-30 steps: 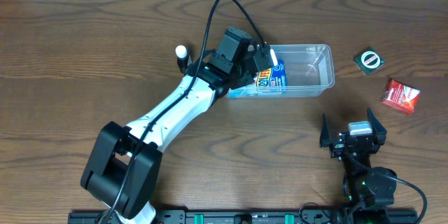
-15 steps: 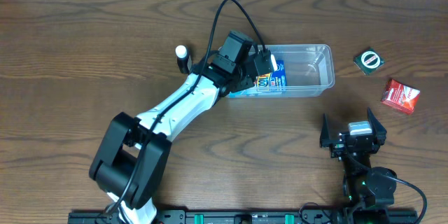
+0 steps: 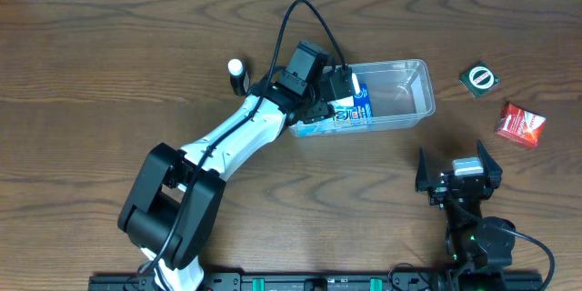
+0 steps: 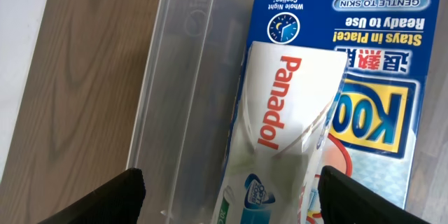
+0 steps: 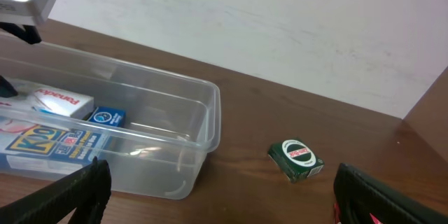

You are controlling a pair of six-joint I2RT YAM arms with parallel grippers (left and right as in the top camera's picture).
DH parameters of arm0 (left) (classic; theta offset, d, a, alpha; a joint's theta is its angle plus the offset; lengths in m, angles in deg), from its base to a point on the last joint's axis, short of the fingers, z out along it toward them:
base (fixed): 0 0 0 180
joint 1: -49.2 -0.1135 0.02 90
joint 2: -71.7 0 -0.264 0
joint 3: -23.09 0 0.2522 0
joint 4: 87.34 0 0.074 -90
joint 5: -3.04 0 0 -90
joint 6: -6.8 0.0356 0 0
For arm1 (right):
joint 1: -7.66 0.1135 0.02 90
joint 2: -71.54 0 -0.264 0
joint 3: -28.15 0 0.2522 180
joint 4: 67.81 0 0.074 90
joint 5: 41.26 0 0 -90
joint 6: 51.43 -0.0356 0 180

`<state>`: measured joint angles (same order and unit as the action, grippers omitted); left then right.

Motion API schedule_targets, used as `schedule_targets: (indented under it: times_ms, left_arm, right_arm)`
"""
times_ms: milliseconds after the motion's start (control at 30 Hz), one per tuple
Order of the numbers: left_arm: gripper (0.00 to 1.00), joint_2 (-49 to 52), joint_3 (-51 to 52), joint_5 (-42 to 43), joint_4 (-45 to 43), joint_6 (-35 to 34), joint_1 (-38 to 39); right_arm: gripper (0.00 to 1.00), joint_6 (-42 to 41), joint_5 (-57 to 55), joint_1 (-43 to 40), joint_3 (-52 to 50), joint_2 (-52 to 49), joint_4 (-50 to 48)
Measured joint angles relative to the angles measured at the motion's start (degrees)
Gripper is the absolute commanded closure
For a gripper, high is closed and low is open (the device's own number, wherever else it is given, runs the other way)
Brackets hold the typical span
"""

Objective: Pack container
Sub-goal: 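Lower the Panadol box into the container and open the gripper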

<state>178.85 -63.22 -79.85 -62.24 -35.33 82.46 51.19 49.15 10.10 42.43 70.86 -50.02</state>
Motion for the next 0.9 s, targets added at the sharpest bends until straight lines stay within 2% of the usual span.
schedule_targets:
  times_ms: [200,333,467,633,700,733,767,900]
  left_arm:
    - [0.20,-1.3,0.0,0.0,-0.1,-1.8,0.0]
    - [0.21,-6.7,0.0,-2.2,-1.3,-8.2,0.0]
    - [0.39,-14.8,0.0,-8.5,1.0,-20.1,0.0]
    - [0.58,-22.2,-0.1,-15.8,13.0,-35.4,-0.2]
    - [0.71,-23.3,-0.1,-17.6,19.3,-41.6,-0.3]
    - [0.86,-23.5,-0.1,-18.4,22.7,-45.1,-0.4]
    - [0.94,-23.5,-0.1,-19.3,26.0,-49.1,-0.7]
    - [0.94,-23.1,0.0,-20.0,36.3,-59.4,-2.1]
  right_arm:
    - [0.01,0.0,0.0,0.0,0.0,0.0,0.0]
    - [0.01,0.0,0.0,0.0,0.0,0.0,0.0]
    - [0.01,0.0,0.0,0.0,0.0,0.0,0.0]
    - [0.01,0.0,0.0,0.0,0.0,0.0,0.0]
    - [0.01,0.0,0.0,0.0,0.0,0.0,0.0]
    - [0.01,0.0,0.0,0.0,0.0,0.0,0.0]
    - [0.01,0.0,0.0,0.0,0.0,0.0,0.0]
    - [0.01,0.0,0.0,0.0,0.0,0.0,0.0]
